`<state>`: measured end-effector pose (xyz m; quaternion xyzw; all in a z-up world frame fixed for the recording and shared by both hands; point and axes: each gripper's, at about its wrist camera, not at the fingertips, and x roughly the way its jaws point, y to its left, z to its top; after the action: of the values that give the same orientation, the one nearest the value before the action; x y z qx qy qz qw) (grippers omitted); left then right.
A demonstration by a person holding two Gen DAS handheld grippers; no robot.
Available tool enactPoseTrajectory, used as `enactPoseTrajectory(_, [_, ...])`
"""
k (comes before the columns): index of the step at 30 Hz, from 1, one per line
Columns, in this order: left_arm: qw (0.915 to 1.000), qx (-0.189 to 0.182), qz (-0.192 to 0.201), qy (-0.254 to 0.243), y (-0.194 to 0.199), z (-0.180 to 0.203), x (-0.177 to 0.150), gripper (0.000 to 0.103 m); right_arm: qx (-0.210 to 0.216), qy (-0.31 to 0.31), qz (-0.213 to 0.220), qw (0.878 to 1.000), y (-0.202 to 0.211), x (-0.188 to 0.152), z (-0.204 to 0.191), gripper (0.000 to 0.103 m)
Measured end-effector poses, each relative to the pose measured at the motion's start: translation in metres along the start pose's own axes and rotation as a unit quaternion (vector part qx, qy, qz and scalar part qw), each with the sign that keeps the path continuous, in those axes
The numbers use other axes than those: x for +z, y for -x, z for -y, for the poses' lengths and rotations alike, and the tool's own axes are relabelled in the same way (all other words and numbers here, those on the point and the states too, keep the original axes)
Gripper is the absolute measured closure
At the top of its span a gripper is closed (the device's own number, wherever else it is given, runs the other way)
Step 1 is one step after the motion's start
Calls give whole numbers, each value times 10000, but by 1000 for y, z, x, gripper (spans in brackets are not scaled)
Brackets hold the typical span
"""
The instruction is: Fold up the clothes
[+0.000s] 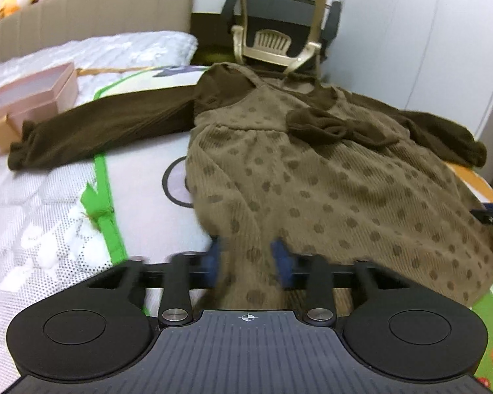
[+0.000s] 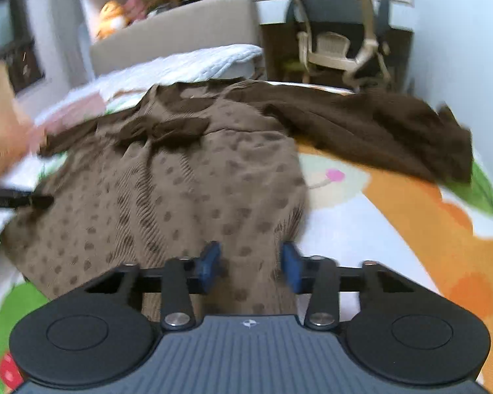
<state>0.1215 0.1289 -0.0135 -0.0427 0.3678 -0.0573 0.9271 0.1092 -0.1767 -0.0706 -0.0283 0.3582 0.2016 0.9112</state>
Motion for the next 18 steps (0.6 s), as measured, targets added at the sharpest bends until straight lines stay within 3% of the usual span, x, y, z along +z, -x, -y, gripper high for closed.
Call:
enactPoseTrajectory(2, [9998,-107,-167,-52,10,3,-6,89,28,95,-94,9999,9,-5,-1,96])
enactPoseTrajectory(8, [9973,-381,-545,-306,58,24,-48,88,116,308,-325,9989,62,-45,-3,96])
enactPoseTrajectory(9, [9966,-463,-598,-330,67,27,-55,86,129,338,-351,9987,71,-52,-4,96])
enactPoseTrajectory(11, [9960,-597,-606,-286,79,28,-60,66,171,275,-269,9991,83,-55,4,93])
enactPoseTrajectory(13, [9959,-762,-472,-149,87,22,-55,48,-70,8,61,10000,91,-43,24,78])
enactPoseTrajectory(15, [9959,-876,-199,106,90,12,-41,36,-336,-377,445,9977,96,-26,50,45])
enactPoseTrajectory(18, [9928,-952,136,712,84,-8,-16,27,-707,-1241,906,9856,89,6,103,34])
